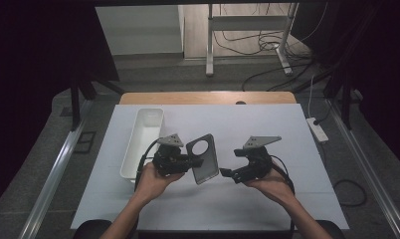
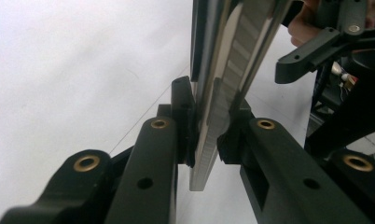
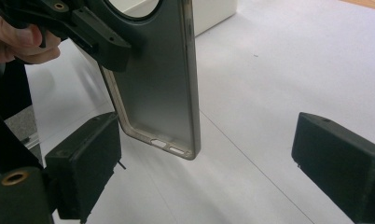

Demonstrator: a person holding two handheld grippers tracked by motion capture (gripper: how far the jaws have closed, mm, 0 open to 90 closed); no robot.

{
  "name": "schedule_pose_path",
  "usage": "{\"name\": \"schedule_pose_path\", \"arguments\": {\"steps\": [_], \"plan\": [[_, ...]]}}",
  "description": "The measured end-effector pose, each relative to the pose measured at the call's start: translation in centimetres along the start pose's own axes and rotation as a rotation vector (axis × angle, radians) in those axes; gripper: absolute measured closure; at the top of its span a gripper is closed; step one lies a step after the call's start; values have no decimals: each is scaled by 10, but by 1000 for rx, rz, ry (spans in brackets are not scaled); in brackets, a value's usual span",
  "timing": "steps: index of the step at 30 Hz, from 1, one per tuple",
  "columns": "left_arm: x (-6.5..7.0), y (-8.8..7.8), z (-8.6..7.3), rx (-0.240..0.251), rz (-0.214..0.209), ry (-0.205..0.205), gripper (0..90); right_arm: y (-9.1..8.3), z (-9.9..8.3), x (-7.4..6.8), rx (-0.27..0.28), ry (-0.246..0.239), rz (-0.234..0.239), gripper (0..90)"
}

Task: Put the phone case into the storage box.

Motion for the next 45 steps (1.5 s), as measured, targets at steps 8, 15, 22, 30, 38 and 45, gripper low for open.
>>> {"name": "schedule_pose_path", "arguments": {"steps": [8, 15, 22, 30, 38, 45], "plan": [[9, 2, 3, -11, -44, 47, 794, 3, 0, -1, -9, -31, 13, 119], [23, 5, 7, -7, -121, 102, 793, 9, -1, -8, -35, -75, 83, 292], [26, 8, 7, -20, -152, 119, 791, 11, -1, -17, -77, -147, 178, 582], [18, 3, 5, 8, -155, 109, 787, 8, -1, -20, -92, -183, 259, 795], [18, 2, 5, 33, -81, 110, 696, 7, 3, -22, -78, -179, 212, 799], [12, -1, 5, 43, 19, 93, 471, 2, 3, -18, -54, -174, 125, 798]]}}
Point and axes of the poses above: each handheld gripper's, and its own axes: y roughly forward along the jaws, z roughly out of its top, x roughly to its right, the point moved 1 cm from there along y, roughly forward along the jaws, and after that the axes turned 5 degrees about x, right-handed, at the moved point
